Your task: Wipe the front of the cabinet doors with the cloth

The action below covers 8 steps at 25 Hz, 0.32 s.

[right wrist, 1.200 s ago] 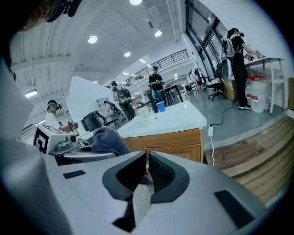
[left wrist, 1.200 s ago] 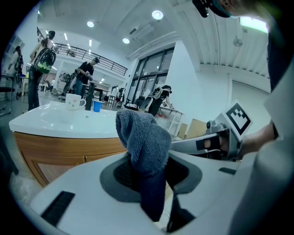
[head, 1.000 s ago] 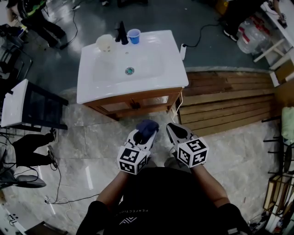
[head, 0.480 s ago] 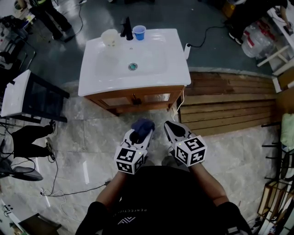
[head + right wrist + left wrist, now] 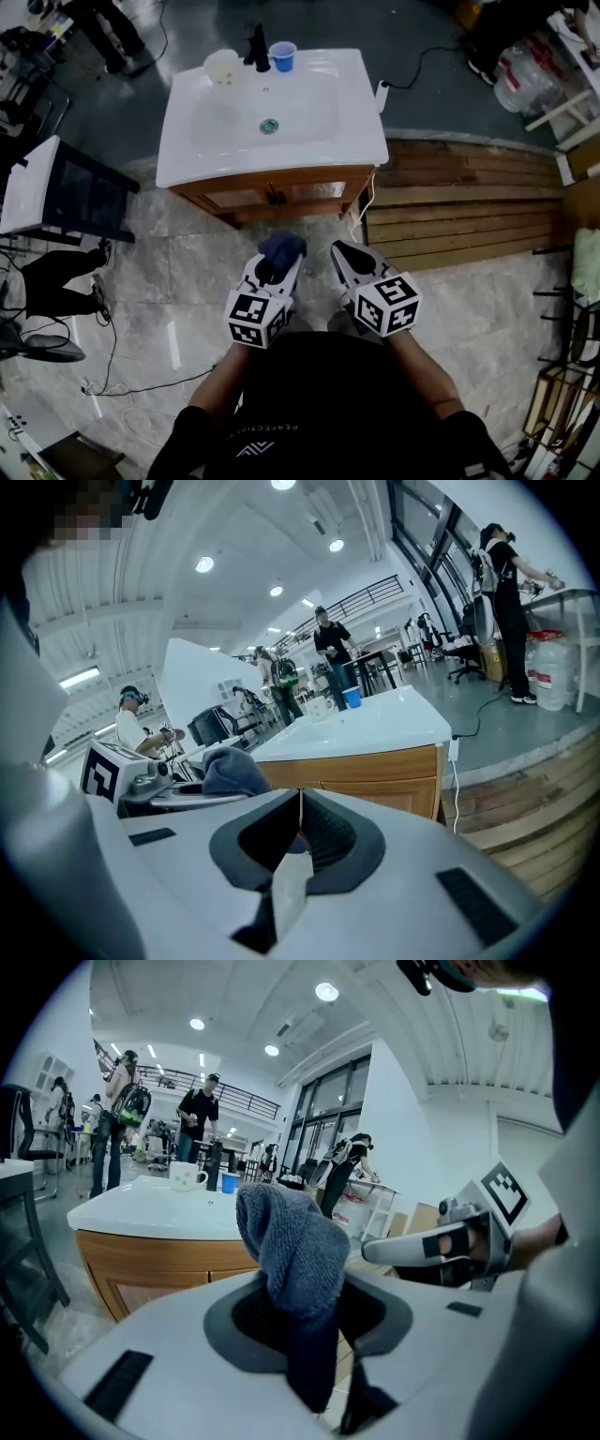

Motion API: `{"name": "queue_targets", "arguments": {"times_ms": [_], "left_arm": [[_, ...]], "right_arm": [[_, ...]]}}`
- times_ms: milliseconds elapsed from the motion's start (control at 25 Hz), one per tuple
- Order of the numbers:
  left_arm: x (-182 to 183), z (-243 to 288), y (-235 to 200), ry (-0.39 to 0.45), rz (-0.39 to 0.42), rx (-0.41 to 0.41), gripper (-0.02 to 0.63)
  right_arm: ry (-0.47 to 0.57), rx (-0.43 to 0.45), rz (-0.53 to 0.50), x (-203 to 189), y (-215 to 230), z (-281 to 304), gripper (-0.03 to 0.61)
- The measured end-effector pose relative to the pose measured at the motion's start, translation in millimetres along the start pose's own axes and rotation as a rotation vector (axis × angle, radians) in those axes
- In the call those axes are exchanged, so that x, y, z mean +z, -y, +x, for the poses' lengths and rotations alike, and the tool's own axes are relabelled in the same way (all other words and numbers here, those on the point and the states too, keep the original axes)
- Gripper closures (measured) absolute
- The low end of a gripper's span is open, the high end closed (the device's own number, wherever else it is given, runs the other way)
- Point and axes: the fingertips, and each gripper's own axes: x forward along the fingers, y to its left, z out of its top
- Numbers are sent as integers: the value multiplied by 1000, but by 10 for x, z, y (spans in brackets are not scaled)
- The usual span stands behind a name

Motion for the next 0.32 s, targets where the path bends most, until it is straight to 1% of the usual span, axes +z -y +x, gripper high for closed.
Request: {"name": "queue_targets", "arguments": {"times_ms": [120,320], "left_arm": [[9,26,56,-8,15,-17,480],[18,71,127,-2,14,-29,480]], "right_arm": [[5,-5,5,1,12,-37,538],[3,-9,3,-14,43,-58,538]]}}
